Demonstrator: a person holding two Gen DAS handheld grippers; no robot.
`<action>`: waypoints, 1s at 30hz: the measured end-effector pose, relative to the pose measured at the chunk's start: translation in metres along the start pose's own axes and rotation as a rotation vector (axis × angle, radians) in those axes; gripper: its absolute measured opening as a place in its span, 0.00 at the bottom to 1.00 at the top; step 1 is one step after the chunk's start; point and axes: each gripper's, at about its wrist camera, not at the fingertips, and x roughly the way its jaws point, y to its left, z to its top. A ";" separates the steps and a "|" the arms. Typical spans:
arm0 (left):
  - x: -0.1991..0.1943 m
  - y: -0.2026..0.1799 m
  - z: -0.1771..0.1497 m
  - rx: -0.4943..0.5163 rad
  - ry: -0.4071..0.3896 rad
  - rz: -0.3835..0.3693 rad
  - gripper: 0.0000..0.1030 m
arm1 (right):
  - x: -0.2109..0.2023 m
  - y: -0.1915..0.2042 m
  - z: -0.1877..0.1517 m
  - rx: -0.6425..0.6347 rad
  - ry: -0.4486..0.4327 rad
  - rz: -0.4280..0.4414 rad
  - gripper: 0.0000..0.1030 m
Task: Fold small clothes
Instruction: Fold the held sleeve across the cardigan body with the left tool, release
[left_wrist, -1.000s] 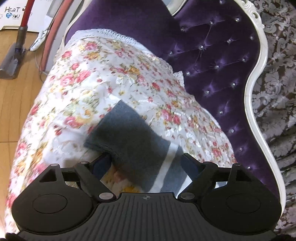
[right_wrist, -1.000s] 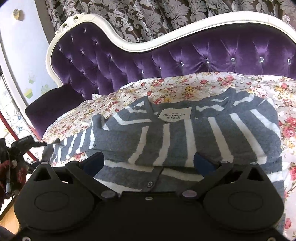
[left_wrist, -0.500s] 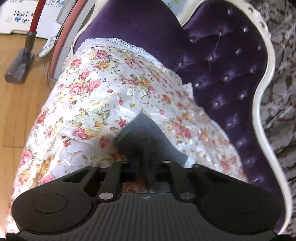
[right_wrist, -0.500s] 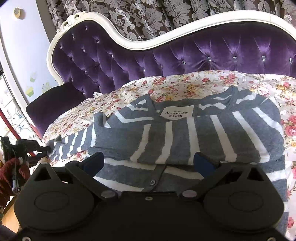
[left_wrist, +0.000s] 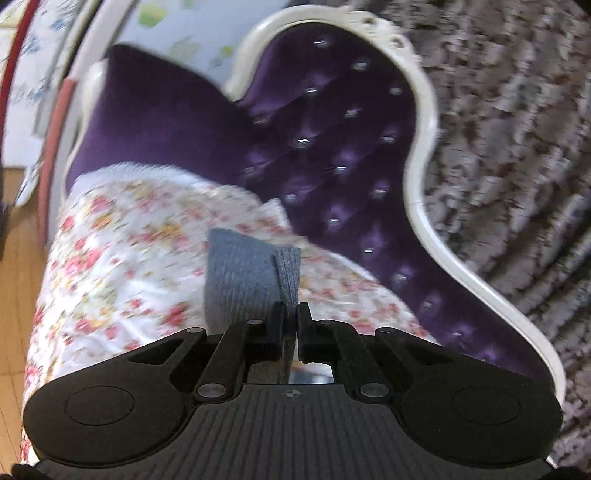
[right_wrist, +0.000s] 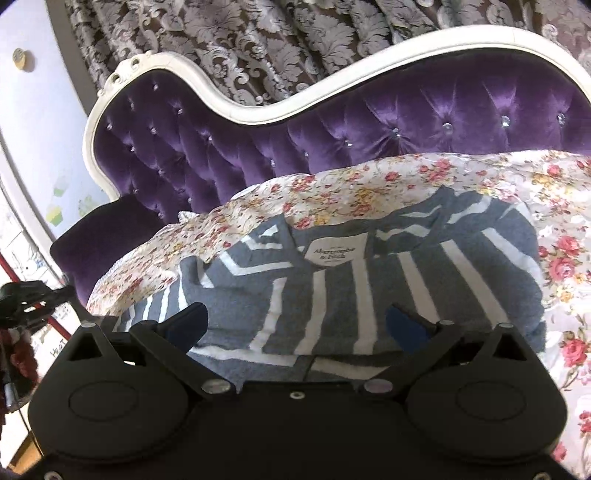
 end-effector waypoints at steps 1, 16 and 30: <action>-0.003 -0.010 0.002 0.017 -0.003 -0.016 0.05 | 0.000 -0.003 0.002 0.015 0.001 0.003 0.99; -0.003 -0.191 -0.008 0.292 0.036 -0.326 0.06 | -0.023 -0.044 0.026 0.162 -0.066 -0.078 0.99; 0.051 -0.286 -0.145 0.458 0.307 -0.443 0.06 | -0.049 -0.092 0.041 0.322 -0.171 -0.135 0.99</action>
